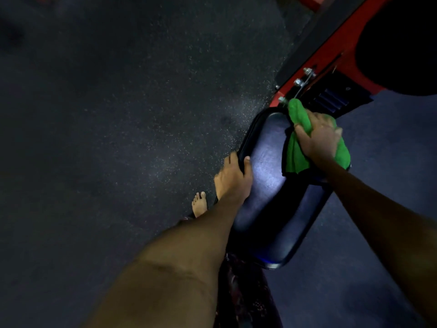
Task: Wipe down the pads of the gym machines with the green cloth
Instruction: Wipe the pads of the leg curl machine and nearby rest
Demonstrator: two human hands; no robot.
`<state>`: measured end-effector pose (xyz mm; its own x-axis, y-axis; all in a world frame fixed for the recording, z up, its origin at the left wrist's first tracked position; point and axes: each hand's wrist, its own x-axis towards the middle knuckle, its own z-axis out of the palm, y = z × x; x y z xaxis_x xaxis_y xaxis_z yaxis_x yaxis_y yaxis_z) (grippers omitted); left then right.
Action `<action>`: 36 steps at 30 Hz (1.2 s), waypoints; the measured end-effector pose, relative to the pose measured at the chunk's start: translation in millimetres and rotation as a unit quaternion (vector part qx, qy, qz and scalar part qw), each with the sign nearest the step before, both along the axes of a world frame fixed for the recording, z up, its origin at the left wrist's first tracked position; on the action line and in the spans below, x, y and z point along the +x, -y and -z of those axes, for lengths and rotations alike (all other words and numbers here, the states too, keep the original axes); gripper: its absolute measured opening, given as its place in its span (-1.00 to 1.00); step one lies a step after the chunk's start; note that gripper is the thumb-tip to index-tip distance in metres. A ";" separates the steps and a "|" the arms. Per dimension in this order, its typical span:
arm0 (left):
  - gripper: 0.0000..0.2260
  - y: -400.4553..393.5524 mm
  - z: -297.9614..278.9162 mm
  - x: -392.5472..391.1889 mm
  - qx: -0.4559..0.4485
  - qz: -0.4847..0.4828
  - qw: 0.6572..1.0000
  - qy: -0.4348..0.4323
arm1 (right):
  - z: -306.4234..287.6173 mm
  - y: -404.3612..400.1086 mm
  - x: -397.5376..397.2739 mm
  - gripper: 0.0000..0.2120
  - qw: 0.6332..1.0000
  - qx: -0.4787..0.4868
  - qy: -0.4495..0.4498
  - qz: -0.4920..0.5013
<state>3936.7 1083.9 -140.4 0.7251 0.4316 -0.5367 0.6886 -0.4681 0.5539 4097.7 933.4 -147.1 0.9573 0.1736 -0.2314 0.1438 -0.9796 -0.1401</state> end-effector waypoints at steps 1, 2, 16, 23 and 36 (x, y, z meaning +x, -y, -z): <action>-0.61 -0.3 -0.3 0.4 -0.002 0.001 1.000 -0.001 | -0.1 4.1 -7.2 -0.21 0.999 -0.010 0.005 0.031; -0.60 -0.3 -0.3 0.8 -0.004 0.004 1.000 -0.002 | -0.6 4.9 -15.3 -0.22 0.998 -0.019 0.011 0.061; -0.54 2.2 7.7 -4.8 0.101 0.133 0.983 0.081 | -15.9 -36.8 -117.4 -0.40 0.998 -0.019 -0.016 0.062; -0.57 7.0 4.9 -29.5 0.118 0.319 0.925 0.171 | -18.9 -38.8 -166.8 -0.46 0.997 0.002 -0.014 0.075; -0.37 49.0 -75.2 -108.8 -0.265 0.056 0.961 0.050 | -94.5 9.5 -243.3 -0.64 0.651 0.576 -0.065 0.490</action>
